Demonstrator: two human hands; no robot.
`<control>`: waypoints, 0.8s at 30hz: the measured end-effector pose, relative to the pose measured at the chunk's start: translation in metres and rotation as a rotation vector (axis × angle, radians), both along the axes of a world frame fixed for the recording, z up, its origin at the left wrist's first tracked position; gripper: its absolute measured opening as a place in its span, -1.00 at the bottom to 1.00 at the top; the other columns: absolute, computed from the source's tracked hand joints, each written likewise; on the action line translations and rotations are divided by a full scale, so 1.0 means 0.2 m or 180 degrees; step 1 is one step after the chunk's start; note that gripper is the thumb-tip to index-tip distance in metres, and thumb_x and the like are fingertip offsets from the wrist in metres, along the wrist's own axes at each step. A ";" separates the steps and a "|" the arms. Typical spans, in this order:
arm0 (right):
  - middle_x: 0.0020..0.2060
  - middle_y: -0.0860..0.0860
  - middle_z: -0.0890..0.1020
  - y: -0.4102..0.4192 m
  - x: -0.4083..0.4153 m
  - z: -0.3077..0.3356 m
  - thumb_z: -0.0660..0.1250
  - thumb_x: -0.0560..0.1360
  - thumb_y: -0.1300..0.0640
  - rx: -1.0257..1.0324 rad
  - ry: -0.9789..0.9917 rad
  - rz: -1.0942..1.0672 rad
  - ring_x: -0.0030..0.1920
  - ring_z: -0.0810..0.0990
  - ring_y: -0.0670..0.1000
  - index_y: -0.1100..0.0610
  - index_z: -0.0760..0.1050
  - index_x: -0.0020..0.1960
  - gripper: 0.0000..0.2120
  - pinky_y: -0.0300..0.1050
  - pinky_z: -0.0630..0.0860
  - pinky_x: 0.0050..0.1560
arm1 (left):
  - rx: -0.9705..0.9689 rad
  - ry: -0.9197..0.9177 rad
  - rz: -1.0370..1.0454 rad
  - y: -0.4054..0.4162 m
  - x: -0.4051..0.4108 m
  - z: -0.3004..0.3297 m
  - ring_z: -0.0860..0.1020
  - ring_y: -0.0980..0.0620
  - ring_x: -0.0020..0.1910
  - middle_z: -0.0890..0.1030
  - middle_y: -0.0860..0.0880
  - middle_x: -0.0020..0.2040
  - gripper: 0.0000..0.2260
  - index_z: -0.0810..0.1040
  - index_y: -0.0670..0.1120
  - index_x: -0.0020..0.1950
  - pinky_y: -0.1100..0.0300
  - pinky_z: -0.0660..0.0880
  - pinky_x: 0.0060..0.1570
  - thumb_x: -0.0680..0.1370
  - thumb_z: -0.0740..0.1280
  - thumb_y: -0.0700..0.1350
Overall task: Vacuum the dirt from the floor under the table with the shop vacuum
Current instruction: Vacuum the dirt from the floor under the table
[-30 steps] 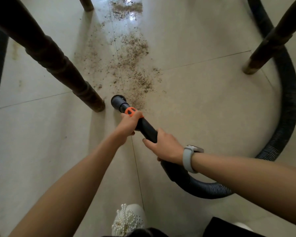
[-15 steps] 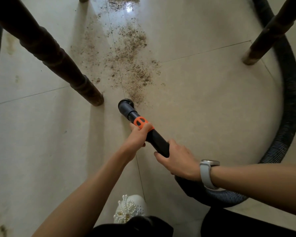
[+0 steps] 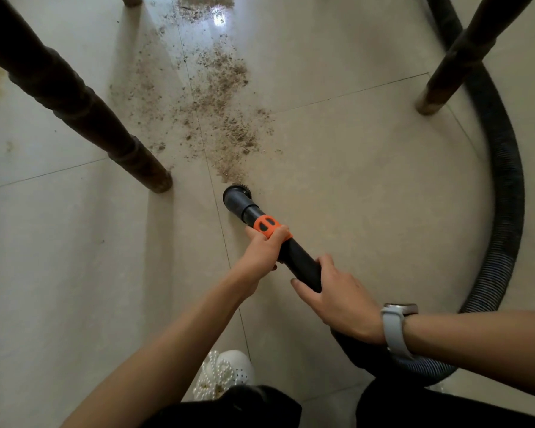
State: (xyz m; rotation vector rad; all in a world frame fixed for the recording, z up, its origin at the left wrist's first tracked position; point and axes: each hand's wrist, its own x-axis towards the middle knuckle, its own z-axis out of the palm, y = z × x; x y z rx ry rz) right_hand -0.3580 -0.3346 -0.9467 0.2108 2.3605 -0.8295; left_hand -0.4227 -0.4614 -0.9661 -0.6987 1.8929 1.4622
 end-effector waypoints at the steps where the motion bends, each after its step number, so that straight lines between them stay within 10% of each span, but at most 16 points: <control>1: -0.20 0.04 0.58 0.00 0.00 0.00 0.21 0.51 -0.21 0.0023 0.0007 -0.0011 -0.20 0.61 0.16 0.06 0.24 0.07 -0.63 0.01 0.54 -0.17 | 0.0007 0.0017 -0.0006 0.01 -0.01 0.00 0.46 0.12 -0.17 0.44 0.02 -0.12 -0.45 0.04 -0.12 0.45 0.18 0.43 -0.15 0.58 0.21 0.04; 24: -0.16 0.09 0.59 -0.23 -0.32 -0.04 0.19 0.54 -0.16 -0.0323 -0.0021 0.0154 -0.22 0.64 0.15 0.08 0.28 0.14 -0.65 0.14 0.60 -0.12 | 0.0072 0.0151 0.0238 -0.22 -0.29 -0.02 0.50 0.08 -0.10 0.50 -0.01 -0.06 -0.56 0.16 -0.06 0.36 0.09 0.41 -0.02 0.57 0.22 0.04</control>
